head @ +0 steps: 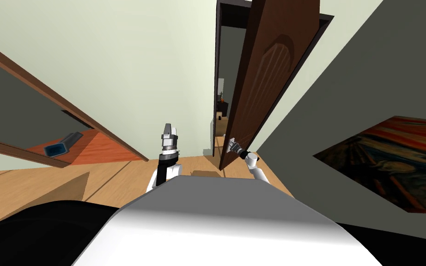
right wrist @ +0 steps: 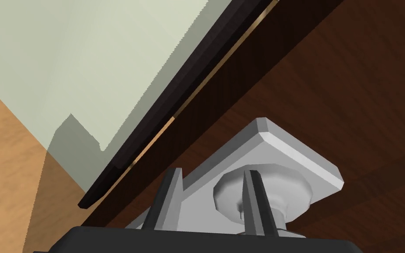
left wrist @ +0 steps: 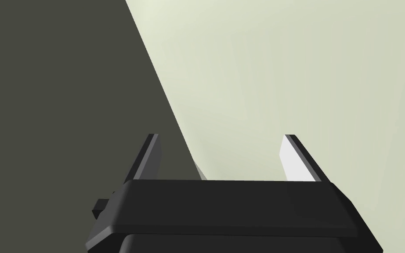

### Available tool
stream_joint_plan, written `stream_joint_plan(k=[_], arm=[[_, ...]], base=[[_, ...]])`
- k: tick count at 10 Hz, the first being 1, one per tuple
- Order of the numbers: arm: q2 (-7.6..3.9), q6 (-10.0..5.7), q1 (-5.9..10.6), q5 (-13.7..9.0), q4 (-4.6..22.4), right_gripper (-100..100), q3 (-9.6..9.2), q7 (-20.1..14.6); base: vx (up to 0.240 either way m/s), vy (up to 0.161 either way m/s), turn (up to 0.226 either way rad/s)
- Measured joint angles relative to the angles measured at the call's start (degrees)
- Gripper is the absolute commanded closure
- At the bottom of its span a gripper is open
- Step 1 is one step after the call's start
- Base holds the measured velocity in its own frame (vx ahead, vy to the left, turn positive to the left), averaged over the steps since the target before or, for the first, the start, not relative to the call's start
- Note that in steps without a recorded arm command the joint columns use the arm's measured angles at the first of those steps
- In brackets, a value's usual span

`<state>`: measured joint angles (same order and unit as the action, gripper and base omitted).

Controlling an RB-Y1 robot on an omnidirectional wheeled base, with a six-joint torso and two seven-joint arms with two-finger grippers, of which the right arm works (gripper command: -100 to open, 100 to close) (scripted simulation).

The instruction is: Pull the door open

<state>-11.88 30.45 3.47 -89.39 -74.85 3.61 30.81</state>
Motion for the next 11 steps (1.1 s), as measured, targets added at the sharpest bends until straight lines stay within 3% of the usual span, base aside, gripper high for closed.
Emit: stream_joint_plan(k=[1, 2, 3, 11], arm=[[-0.01, 0.36, 0.58, -0.8, 0.98, 100, 0.41, 0.78], [-0.21, 0.38, -0.25, -0.28, 0.52, 100, 0.12, 0.24], [-0.27, 0.27, -1.16, 0.26, 0.76, -100, -0.19, -0.51], [1.14, 6.15, -2.49, -10.66, 2.84, -100, 0.35, -2.25]], base=[[0.0, 0.0, 0.0], [-0.009, 0.007, -0.021], [-0.019, -0.046, 0.006], [-0.064, -0.08, 0.023]])
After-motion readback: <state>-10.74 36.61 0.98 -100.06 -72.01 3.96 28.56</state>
